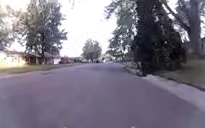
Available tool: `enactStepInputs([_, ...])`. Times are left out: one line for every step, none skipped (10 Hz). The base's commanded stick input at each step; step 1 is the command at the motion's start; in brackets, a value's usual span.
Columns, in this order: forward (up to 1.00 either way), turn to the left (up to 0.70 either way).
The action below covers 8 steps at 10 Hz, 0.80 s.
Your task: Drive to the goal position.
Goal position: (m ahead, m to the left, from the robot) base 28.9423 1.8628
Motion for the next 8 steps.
enactStepInputs([1.0, 0.0])
enactStepInputs([1.0, 0.0])
enactStepInputs([1.0, 0.0])
enactStepInputs([1.0, 0.0])
enactStepInputs([1.0, 0.0])
enactStepInputs([1.0, 0.0])
enactStepInputs([1.0, 0.0])
enactStepInputs([1.0, 0.0])
